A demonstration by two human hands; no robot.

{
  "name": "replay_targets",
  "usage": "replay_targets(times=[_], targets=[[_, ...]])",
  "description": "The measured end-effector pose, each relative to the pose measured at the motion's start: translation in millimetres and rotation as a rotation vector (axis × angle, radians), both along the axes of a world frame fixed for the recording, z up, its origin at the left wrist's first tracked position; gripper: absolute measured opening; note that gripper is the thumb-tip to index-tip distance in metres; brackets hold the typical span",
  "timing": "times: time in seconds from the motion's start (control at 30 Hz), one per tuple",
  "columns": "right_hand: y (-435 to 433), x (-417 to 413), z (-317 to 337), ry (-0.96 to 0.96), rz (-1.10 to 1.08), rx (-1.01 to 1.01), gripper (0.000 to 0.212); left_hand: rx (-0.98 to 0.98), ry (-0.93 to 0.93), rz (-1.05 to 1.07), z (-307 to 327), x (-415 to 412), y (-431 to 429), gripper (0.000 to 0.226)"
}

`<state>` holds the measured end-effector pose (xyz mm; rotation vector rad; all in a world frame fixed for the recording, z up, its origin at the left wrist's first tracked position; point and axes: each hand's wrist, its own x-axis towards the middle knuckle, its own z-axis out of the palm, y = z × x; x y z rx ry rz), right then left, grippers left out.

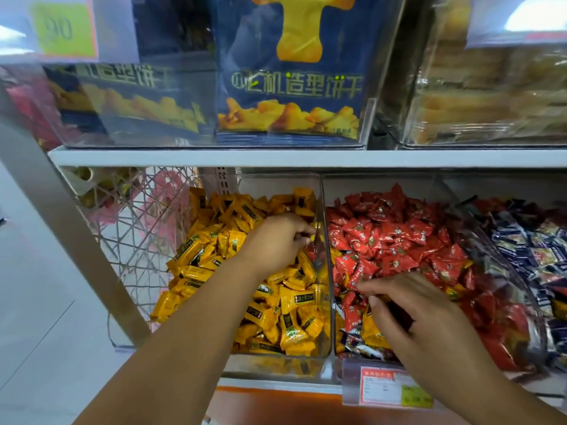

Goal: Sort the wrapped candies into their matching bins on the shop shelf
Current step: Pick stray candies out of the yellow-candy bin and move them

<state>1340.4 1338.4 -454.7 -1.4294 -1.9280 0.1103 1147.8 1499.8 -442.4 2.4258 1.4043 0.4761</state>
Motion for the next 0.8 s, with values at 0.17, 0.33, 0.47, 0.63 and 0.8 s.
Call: replay_targets(times=[0.17,0.33,0.47,0.63,0.8], targets=[[-0.5,-0.6,-0.5,-0.015,-0.005,-0.008,0.024,0.166,0.248,0.010,-6.2,-0.4,3.5,0.041],[-2.4,0.0,-2.0,0.002,-0.013,-0.007,0.024,0.223,0.313,0.042,-6.3,3.3,5.1,0.033],[-1.8,0.4,-0.7,0.021,-0.026,-0.026,0.023,0.134,0.122,0.050,-6.5,-3.4,2.3,0.015],[-3.1,1.0,-0.4,0.021,-0.012,-0.032,0.021,-0.129,-0.178,0.122,22.9,-19.4,-14.6,0.010],[-2.7,1.3,0.1,0.003,-0.009,-0.042,0.024,-0.213,-0.584,0.161,70.2,-13.9,-32.7,0.006]])
